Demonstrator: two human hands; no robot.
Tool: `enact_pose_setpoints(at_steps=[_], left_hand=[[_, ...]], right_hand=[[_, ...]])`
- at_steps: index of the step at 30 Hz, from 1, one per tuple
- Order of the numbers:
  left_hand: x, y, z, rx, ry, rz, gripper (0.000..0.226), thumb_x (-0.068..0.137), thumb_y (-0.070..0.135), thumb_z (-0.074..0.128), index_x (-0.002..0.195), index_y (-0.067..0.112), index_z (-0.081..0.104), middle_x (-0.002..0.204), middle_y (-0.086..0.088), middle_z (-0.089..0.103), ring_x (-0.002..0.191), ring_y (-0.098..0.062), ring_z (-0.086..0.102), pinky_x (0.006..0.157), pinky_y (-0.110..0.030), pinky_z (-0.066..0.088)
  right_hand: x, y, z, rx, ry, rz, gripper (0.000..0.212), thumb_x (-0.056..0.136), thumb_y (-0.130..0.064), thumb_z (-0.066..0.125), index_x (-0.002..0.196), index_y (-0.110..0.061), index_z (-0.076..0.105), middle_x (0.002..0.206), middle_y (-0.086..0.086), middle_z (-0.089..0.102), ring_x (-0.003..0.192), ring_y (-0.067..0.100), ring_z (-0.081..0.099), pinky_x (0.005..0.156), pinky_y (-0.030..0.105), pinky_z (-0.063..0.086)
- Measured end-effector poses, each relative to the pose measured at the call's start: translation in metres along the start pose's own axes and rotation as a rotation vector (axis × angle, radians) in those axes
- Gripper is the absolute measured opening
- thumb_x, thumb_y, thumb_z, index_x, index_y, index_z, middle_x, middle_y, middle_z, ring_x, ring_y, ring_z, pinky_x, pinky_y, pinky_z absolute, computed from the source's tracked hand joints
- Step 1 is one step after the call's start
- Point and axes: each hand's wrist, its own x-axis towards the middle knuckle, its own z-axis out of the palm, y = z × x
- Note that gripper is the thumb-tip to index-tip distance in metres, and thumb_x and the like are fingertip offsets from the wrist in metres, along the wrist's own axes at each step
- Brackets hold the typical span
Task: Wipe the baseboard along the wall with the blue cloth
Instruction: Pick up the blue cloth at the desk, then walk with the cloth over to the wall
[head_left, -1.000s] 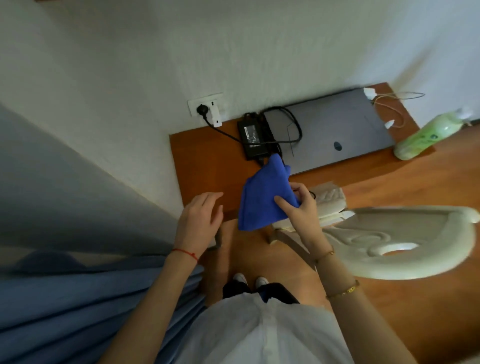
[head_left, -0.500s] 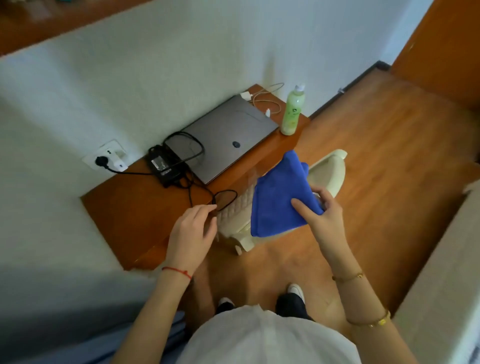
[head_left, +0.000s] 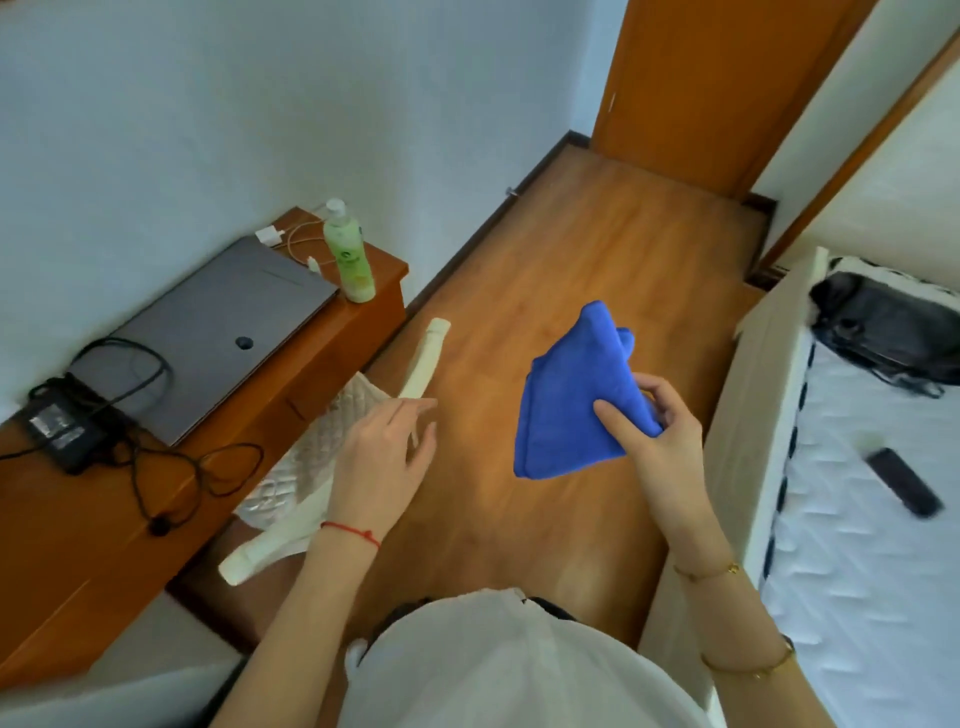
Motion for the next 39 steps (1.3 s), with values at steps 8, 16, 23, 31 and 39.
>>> enact_pose_setpoints(at_steps=[8,16,23,31,39], left_hand=[[0.056,0.051,0.073,0.023,-0.159,0.041,0.028,0.092,0.029,0.069,0.117,0.016,0.072,0.113,-0.003,0.073,0.101,-0.021,0.071,0.089,-0.024,0.044],[0.171,0.067,0.14,-0.026,-0.271,0.033,0.03,0.096,0.029,0.062,0.121,0.014,0.07,0.114,-0.005,0.071,0.104,-0.02,0.067,0.091,-0.03,0.053],[0.335,0.083,0.175,-0.041,-0.206,0.091,0.025,0.096,0.023,0.063,0.119,0.015,0.069,0.114,0.0,0.07,0.103,-0.016,0.066,0.089,-0.025,0.049],[0.487,0.085,0.196,0.005,-0.145,0.034,0.029,0.099,0.031,0.055,0.122,0.019,0.067,0.118,0.0,0.069,0.108,-0.016,0.064,0.093,-0.021,0.04],[0.574,0.063,0.232,0.014,-0.017,-0.222,0.026,0.101,0.025,0.054,0.121,0.016,0.068,0.118,-0.003,0.069,0.107,-0.022,0.064,0.095,-0.029,0.045]], right_hand=[[0.042,0.041,-0.078,-0.057,0.15,0.072,0.027,0.086,-0.008,0.075,0.11,-0.014,0.064,0.098,-0.007,0.071,0.093,0.01,0.068,0.078,0.019,0.054],[0.146,0.084,-0.106,-0.112,0.207,0.154,0.026,0.087,-0.011,0.074,0.111,-0.014,0.064,0.101,-0.004,0.071,0.096,0.012,0.068,0.083,0.029,0.056],[0.315,0.072,-0.111,-0.103,0.244,0.134,0.025,0.086,-0.013,0.075,0.108,-0.017,0.066,0.096,-0.008,0.071,0.092,0.009,0.068,0.077,0.02,0.055],[0.481,0.075,-0.098,-0.13,0.179,0.095,0.025,0.086,-0.016,0.074,0.109,-0.015,0.064,0.101,-0.004,0.07,0.093,0.01,0.067,0.079,0.021,0.055],[0.646,0.107,-0.053,-0.177,-0.041,0.142,0.014,0.087,-0.013,0.074,0.09,-0.007,0.061,0.08,0.002,0.063,0.063,0.0,0.056,0.06,0.012,0.047]])
